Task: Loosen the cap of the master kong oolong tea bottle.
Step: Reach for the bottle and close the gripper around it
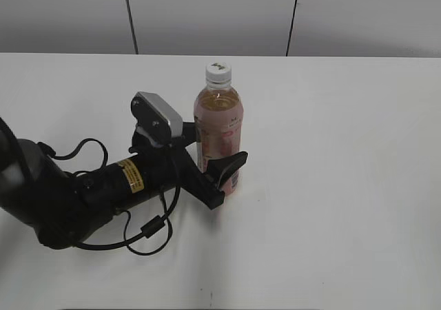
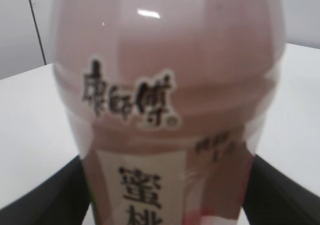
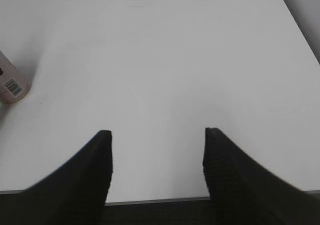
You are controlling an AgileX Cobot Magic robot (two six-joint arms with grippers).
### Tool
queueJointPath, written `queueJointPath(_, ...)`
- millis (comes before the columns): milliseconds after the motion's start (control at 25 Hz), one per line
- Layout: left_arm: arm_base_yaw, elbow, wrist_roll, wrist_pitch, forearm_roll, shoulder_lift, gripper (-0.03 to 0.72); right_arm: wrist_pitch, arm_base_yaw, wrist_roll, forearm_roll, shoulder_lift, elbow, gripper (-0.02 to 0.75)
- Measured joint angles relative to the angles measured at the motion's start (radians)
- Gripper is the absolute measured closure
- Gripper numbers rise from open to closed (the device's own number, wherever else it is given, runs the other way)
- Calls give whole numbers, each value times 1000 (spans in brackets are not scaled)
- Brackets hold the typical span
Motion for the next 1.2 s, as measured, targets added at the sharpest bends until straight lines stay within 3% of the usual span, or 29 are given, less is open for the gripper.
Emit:
queueJointPath(840, 0, 0, -15, -2, -29, -33, 179, 0, 0, 0, 0, 0, 0, 299)
queueJointPath(960, 0, 0, -16, -2, -23, -33, 228, 0, 0, 0, 0, 0, 0, 299)
queueJointPath(1040, -1, 0, -17, -2, -21, -33, 299, 0, 0, 0, 1, 0, 0, 299)
queueJointPath(1200, -1, 0, -18, -2, -3, -33, 310, -5, 0, 0, 30, 0, 0, 299)
